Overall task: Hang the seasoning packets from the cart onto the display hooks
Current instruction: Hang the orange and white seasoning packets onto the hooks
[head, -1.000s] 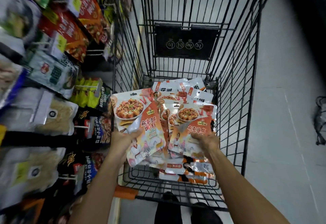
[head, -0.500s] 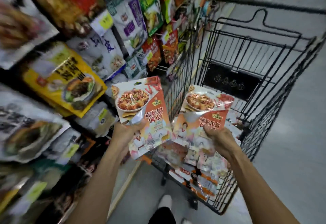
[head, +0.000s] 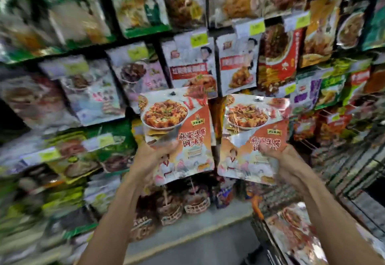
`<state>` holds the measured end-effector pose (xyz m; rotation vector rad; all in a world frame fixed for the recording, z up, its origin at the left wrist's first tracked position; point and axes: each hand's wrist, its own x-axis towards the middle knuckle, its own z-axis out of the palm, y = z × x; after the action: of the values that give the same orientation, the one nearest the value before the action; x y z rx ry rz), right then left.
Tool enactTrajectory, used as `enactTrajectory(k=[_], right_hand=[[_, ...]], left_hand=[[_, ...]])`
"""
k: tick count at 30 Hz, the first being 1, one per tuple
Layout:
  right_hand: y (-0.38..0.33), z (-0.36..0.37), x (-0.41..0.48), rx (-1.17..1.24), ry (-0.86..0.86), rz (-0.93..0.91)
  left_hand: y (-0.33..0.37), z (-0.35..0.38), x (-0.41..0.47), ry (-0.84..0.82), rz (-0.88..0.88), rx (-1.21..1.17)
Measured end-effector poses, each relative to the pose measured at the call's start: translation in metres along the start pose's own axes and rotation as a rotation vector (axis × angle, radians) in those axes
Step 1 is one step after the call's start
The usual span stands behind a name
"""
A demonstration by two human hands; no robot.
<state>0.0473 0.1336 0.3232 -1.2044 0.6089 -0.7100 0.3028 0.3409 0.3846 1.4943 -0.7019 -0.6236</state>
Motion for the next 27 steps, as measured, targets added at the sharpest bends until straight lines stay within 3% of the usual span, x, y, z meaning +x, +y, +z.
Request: enactTrajectory(k=[9, 17, 27], right_hand=[[-0.043, 0.198, 0.013, -0.108, -0.245, -0.099], [-0.035, 0.348, -0.008, -0.095, -0.39, -0.178], [-0.017, 0.431, -0.021, -0.185, -0.298, -0.294]], left_hand=[[0.052, -0.185, -0.057, 0.236, 0.157, 0.037], [0.074, -0.323, -0.088, 0.419, 0.219, 0.039], [0.052, -0.411, -0.078, 0.385, 0.113, 0.032]])
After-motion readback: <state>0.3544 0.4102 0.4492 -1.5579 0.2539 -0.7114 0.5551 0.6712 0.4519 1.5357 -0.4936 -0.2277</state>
